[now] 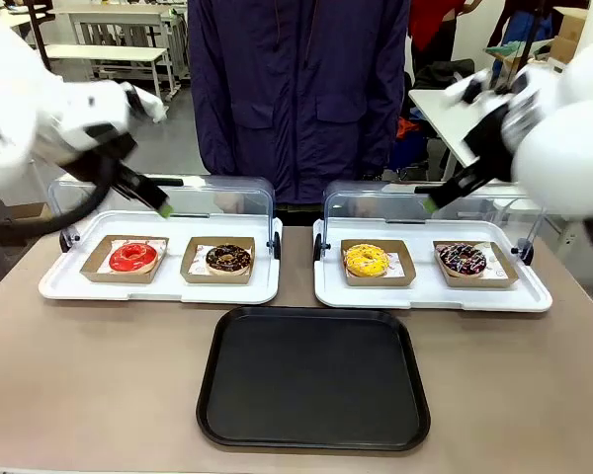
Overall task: Move the first donut from the left to the tray.
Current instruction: Pick up the Paper togo box containing the Donut indicated by the person and place it on the Handle tray.
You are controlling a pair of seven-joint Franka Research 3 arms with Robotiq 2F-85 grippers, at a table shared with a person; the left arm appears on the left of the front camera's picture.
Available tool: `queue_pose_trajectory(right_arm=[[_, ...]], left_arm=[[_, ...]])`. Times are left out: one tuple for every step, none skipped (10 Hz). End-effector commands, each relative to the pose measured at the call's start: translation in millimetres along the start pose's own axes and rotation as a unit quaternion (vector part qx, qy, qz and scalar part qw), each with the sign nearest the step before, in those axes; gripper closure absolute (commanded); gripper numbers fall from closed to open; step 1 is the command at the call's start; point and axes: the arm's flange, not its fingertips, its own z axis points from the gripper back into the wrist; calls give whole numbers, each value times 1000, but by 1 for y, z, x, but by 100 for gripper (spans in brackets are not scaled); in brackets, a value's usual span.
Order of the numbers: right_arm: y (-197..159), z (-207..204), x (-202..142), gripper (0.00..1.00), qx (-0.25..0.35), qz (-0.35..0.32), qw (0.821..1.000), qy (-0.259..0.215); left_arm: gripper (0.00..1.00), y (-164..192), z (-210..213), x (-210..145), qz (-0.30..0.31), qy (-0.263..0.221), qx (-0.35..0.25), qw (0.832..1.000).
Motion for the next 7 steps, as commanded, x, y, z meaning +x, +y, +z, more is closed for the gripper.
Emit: queue_pose_trajectory(right_arm=[[-47, 49, -23, 0, 70, -4, 997, -34], [-72, 71, -35, 0, 99, 4, 994, -49], [-99, 82, -48, 0, 134, 42, 988, -64], [-122, 86, -59, 0, 155, 54, 985, -62], [-141, 87, -70, 0, 174, 49, 981, -77], [-149, 86, -80, 0, 189, 54, 977, -81], [-146, 86, -83, 0, 186, 71, 974, -105]], left_arm=[[0, 49, 30, -6, -37, 14, -58, 998], [0, 70, 42, -12, -65, 6, -97, 993], [0, 95, 52, -24, -117, -9, -155, 981], [0, 112, 58, -33, -169, -41, -191, 966], [0, 123, 61, -40, -192, -71, -205, 957], [0, 128, 60, -45, -206, -77, -163, 962], [0, 123, 54, -42, -178, -90, -122, 972]])
